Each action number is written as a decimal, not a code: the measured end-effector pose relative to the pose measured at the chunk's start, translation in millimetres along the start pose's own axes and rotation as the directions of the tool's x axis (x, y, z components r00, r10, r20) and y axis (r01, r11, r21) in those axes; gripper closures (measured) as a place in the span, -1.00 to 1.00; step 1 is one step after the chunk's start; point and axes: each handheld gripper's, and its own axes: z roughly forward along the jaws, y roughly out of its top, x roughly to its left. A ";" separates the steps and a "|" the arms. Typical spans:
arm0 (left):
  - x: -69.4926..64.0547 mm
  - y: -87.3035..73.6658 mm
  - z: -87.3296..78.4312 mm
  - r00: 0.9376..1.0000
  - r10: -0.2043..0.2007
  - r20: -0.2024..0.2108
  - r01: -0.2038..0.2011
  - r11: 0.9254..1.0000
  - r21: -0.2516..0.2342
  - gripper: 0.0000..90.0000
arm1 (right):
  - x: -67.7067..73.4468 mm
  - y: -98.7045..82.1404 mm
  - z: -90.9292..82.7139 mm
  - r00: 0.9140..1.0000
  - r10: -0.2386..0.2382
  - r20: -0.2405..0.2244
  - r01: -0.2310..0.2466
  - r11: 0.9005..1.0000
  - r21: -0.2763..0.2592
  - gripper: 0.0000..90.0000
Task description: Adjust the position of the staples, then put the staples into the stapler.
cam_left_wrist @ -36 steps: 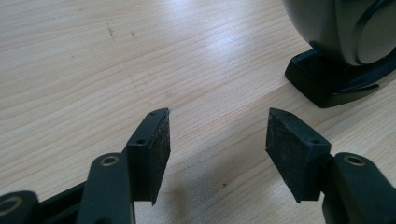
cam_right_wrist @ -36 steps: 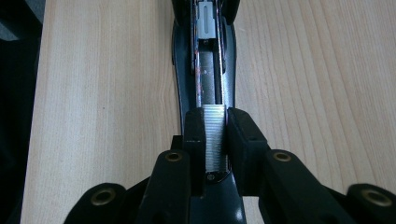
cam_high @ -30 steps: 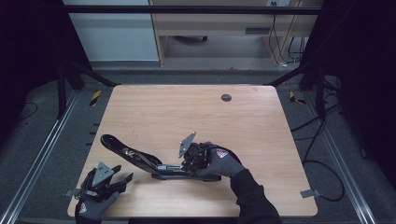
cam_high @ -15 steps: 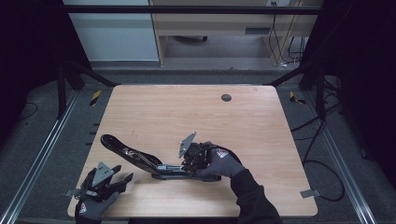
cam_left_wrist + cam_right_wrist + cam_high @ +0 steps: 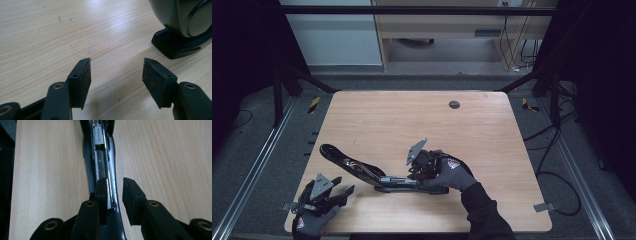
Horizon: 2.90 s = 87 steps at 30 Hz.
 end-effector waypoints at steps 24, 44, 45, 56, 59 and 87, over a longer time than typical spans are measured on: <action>-4.5 7.1 -7.6 0.998 -0.020 0.057 0.025 0.997 -0.073 -0.15 | 4.5 -73.8 -51.7 0.861 0.425 0.279 -0.344 0.891 -0.297 0.25; -12.5 21.2 -20.1 0.992 -0.055 0.112 0.073 0.984 -0.165 -0.23 | 35.8 -141.7 -59.7 0.718 0.589 0.372 -0.425 0.793 -0.437 0.06; -12.4 21.8 -20.6 0.992 -0.055 0.113 0.074 0.983 -0.167 -0.24 | 37.3 -144.9 -58.6 0.718 0.592 0.367 -0.425 0.790 -0.442 0.05; -13.3 27.3 -25.6 0.989 -0.079 0.128 0.104 0.973 -0.204 -0.30 | 47.7 -161.6 -49.9 0.703 0.617 0.355 -0.457 0.773 -0.439 0.02; -13.5 29.7 -27.3 0.989 -0.080 0.124 0.105 0.972 -0.211 -0.32 | 49.7 -161.3 -49.0 0.705 0.620 0.346 -0.463 0.770 -0.439 0.02; -3.1 54.1 -39.6 0.995 -0.068 0.077 0.087 0.955 -0.284 -0.36 | 63.9 -149.3 -38.9 0.754 0.579 0.310 -0.440 0.796 -0.416 0.50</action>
